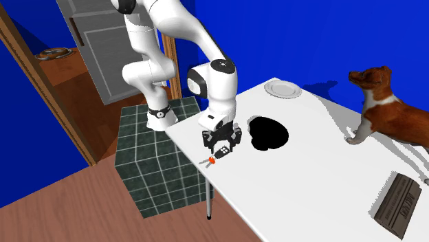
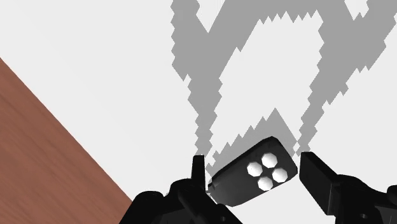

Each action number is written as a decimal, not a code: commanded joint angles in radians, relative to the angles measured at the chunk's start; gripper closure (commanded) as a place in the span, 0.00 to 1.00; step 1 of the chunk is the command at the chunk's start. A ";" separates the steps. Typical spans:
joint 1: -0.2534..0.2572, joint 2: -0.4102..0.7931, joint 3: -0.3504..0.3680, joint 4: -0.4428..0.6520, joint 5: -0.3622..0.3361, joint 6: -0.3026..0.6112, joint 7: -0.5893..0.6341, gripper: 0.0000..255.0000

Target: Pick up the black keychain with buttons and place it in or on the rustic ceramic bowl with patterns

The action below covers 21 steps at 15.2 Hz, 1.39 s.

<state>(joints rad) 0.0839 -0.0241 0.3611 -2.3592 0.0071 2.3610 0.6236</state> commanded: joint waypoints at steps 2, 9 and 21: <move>0.000 0.000 0.000 0.000 0.000 0.000 0.000 1.00; 0.000 -0.036 -0.002 0.021 0.017 -0.055 -0.013 1.00; 0.001 -0.123 -0.011 0.105 0.049 -0.221 -0.038 1.00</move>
<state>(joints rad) 0.0860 -0.1383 0.3524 -2.2631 0.0531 2.1574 0.5907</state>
